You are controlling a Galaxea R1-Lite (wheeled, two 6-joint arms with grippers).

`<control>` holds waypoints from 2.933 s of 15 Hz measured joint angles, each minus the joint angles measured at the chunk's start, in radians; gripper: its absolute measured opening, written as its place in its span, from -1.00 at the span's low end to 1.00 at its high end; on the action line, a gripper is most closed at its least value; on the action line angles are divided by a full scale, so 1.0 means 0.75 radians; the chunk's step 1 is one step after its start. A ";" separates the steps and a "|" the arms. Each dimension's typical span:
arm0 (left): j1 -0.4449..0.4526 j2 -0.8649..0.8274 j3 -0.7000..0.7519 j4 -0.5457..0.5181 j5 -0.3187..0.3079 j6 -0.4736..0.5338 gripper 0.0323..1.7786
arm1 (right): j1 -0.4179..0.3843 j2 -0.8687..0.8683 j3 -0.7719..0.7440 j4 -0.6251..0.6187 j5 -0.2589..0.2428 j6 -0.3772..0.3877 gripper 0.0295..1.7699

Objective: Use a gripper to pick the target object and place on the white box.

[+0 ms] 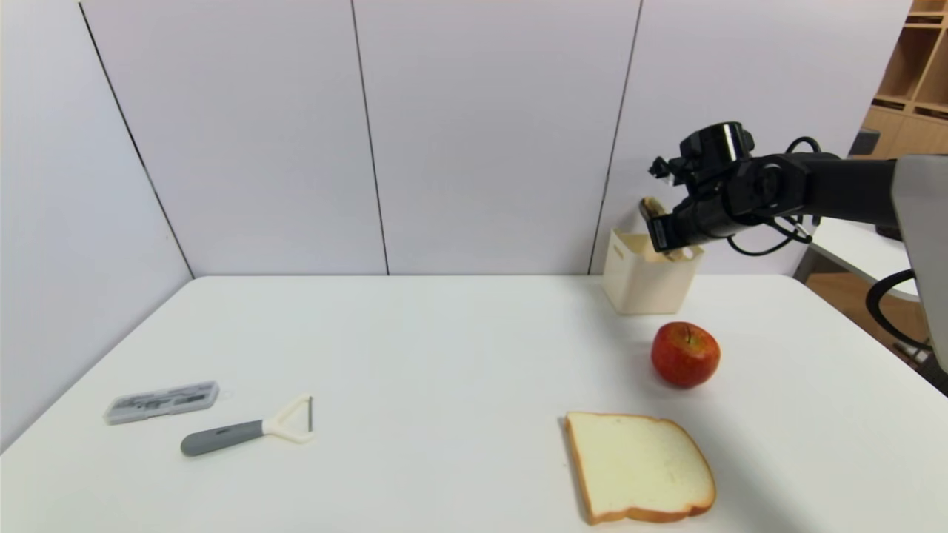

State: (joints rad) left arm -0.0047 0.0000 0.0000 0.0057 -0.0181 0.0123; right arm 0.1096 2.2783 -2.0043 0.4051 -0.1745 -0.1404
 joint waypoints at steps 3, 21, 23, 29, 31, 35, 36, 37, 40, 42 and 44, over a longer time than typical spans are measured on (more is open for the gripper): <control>0.000 0.000 0.000 0.000 0.000 0.000 0.90 | -0.002 0.000 -0.002 -0.008 0.001 -0.002 -0.86; 0.000 0.000 0.000 0.001 0.000 0.000 0.90 | 0.011 -0.024 -0.001 0.000 0.090 0.001 0.53; 0.000 0.000 0.000 0.001 0.000 0.001 0.90 | 0.011 -0.036 -0.001 0.020 0.090 -0.003 0.62; 0.000 0.000 0.000 0.001 0.000 0.000 0.90 | 0.007 -0.161 0.025 0.123 0.090 -0.003 0.79; 0.000 0.000 0.000 0.001 0.000 0.000 0.90 | -0.007 -0.230 0.056 0.131 0.089 -0.003 0.82; 0.000 0.000 0.000 0.000 0.000 0.000 0.90 | -0.043 -0.391 0.089 0.249 0.089 0.003 0.86; 0.000 0.000 0.000 0.001 0.000 0.000 0.90 | -0.051 -0.434 0.100 0.288 0.089 0.003 0.87; 0.000 0.000 0.000 0.001 0.000 0.000 0.90 | -0.062 -0.482 0.116 0.317 0.090 0.003 0.88; 0.000 0.000 0.000 0.001 0.000 -0.001 0.90 | -0.104 -0.632 0.196 0.340 0.092 0.012 0.89; 0.000 0.000 0.000 0.000 0.000 -0.001 0.90 | -0.136 -0.742 0.273 0.346 0.092 0.016 0.91; 0.000 0.000 0.000 0.000 0.000 -0.001 0.90 | -0.159 -0.862 0.375 0.356 0.092 0.021 0.91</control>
State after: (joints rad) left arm -0.0047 0.0000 0.0000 0.0057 -0.0183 0.0119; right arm -0.0100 1.6321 -1.7232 0.6719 -0.1053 -0.1249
